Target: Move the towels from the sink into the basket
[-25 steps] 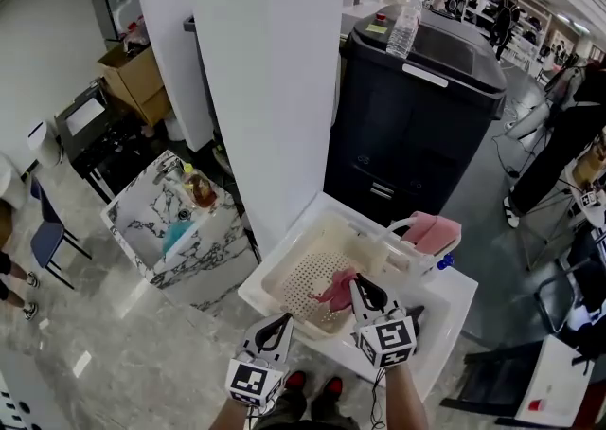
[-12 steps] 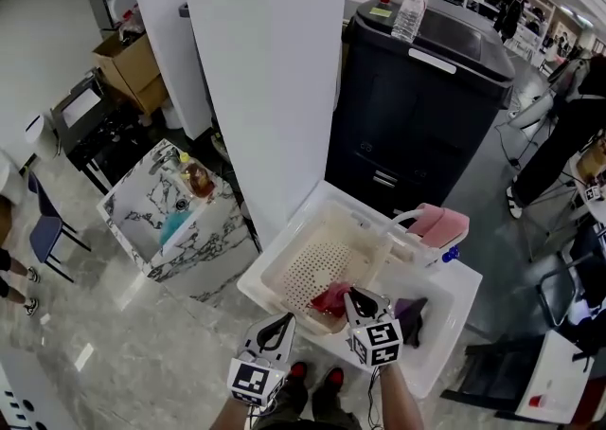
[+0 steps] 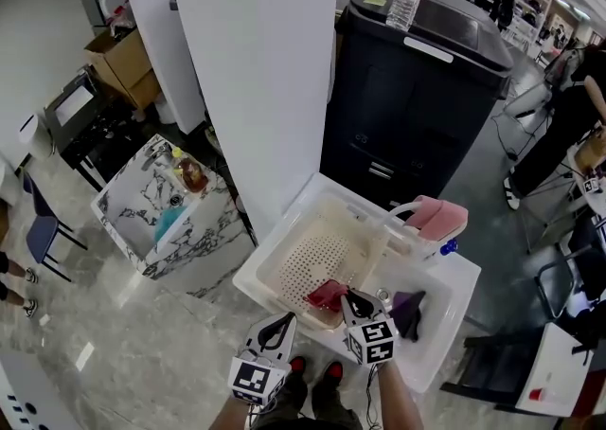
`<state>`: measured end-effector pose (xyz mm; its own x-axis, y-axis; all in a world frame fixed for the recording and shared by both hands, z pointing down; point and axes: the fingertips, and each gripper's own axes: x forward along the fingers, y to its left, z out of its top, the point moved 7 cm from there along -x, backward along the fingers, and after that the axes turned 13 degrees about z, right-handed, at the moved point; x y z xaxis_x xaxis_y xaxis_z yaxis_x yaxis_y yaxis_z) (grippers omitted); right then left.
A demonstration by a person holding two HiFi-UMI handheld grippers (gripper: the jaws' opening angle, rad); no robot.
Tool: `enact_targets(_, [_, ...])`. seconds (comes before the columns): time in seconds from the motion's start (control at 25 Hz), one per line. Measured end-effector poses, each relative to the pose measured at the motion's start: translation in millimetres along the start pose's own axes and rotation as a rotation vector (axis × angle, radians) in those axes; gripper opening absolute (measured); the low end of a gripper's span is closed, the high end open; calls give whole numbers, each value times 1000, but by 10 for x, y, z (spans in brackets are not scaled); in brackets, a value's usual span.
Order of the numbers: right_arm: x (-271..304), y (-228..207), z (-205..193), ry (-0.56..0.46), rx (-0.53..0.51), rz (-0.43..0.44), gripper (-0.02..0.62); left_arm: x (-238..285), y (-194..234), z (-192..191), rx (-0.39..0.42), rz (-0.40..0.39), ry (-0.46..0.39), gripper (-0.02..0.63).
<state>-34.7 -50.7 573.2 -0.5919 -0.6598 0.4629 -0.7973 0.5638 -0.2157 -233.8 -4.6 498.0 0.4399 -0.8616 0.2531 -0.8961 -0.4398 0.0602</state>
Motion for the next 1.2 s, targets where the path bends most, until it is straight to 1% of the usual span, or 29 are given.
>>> enact_targets(0.24, [-3,43,-66,43,4,19,43,-23,-28,-22,-14,-7,12,6])
enact_targets(0.32, [3,62,-92,60,16,37,47,-26,-39,-21,-16,-14,11,6])
enact_targets(0.4, [18,81,-123,84,39,65,112,-29,-48,-28,-16,-21,11,6])
enact_targets(0.52, [22,96,-120,94,51,79,161,-29,-46,-31,-10,-26,10,6])
enact_targets(0.72, [-14,128,-64,62,64,86,212,-16,-33,0,-21,-29,6,6])
enact_targets(0.8, [-37,145,-33,59,60,90,222,-5,-27,8,-20,-33,2,6])
enact_targets(1.04, [-176,130,130,10,46,62,224,48,-57,34,-25,-53,-6,6])
enact_targets(1.2, [-335,133,217,-43,36,22,224,98,-106,86,-2,-91,-14,6])
